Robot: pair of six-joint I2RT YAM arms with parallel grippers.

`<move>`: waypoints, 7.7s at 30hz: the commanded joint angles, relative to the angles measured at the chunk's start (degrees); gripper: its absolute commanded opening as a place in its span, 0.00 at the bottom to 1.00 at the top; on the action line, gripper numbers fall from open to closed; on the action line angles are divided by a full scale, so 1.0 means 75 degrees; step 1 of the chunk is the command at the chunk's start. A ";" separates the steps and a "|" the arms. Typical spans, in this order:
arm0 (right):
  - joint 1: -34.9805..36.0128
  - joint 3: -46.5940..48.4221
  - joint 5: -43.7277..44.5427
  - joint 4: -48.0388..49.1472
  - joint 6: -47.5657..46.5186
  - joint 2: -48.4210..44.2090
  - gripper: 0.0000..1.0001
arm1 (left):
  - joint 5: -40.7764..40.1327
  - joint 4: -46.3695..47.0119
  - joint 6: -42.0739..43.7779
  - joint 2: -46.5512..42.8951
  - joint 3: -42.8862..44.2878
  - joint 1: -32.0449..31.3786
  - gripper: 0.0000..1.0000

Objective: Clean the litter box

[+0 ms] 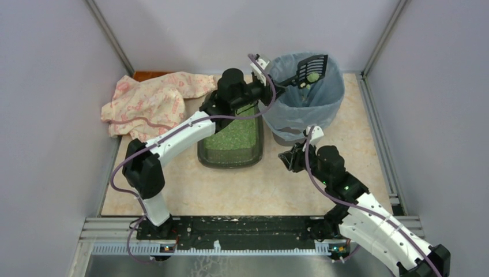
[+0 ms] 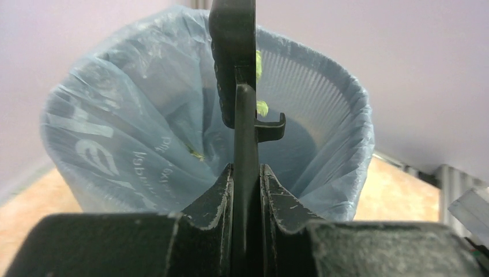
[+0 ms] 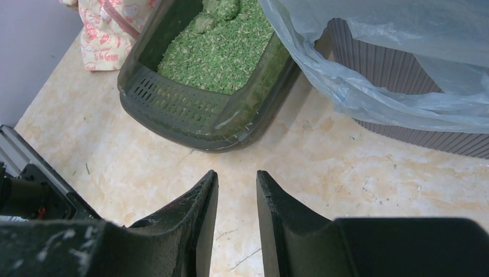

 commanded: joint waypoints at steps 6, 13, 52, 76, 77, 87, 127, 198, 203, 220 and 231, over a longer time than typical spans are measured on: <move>-0.0018 0.0035 -0.0002 0.0524 -0.0022 0.0270 0.31 | -0.2263 0.0852 0.3723 -0.0708 -0.0590 -0.0716 0.00; -0.0018 0.0014 -0.0010 0.0622 0.0002 0.0396 0.31 | -0.3069 0.1545 0.4910 -0.0928 -0.1247 -0.1051 0.00; -0.0018 0.0091 -0.0106 0.0587 0.0072 0.0405 0.32 | -0.1357 0.0699 -0.1562 -0.2658 -0.1629 0.0944 0.00; -0.0011 0.0199 -0.0536 0.1098 0.0166 0.1002 0.32 | 0.0317 -0.0288 -0.4402 -0.5507 -0.5557 0.2297 0.00; -0.0009 0.0249 -0.0564 0.1275 0.0156 0.1109 0.32 | 0.0389 -0.0477 -0.4436 -0.5581 -0.5612 0.2331 0.00; 0.0246 0.0640 -0.1044 0.2671 0.0256 0.2753 0.32 | 0.0608 -0.2871 -0.4601 -0.6337 -0.5751 0.3155 0.00; 0.0945 0.1682 -0.1312 0.3870 0.0338 0.4609 0.52 | 0.7891 -0.1345 -0.3746 -0.5245 -0.8124 0.5335 0.00; 0.0934 0.1773 -0.1784 0.3858 0.0901 0.4286 0.00 | 0.3704 0.2490 -0.6331 -0.8420 -1.0303 0.5357 0.45; 0.0923 0.1875 -0.1748 0.3729 0.0953 0.4125 0.00 | 0.3499 0.2221 -0.6096 -0.8431 -1.0173 0.5417 0.46; 0.0783 0.2092 -0.1981 0.4054 0.1250 0.4165 0.00 | 0.2188 0.3236 -0.7444 -0.9629 -1.1106 0.5441 0.47; 0.0781 0.2402 -0.2016 0.4138 0.1240 0.4495 0.00 | 0.1873 0.4185 -0.8475 -1.0344 -1.1872 0.5440 0.47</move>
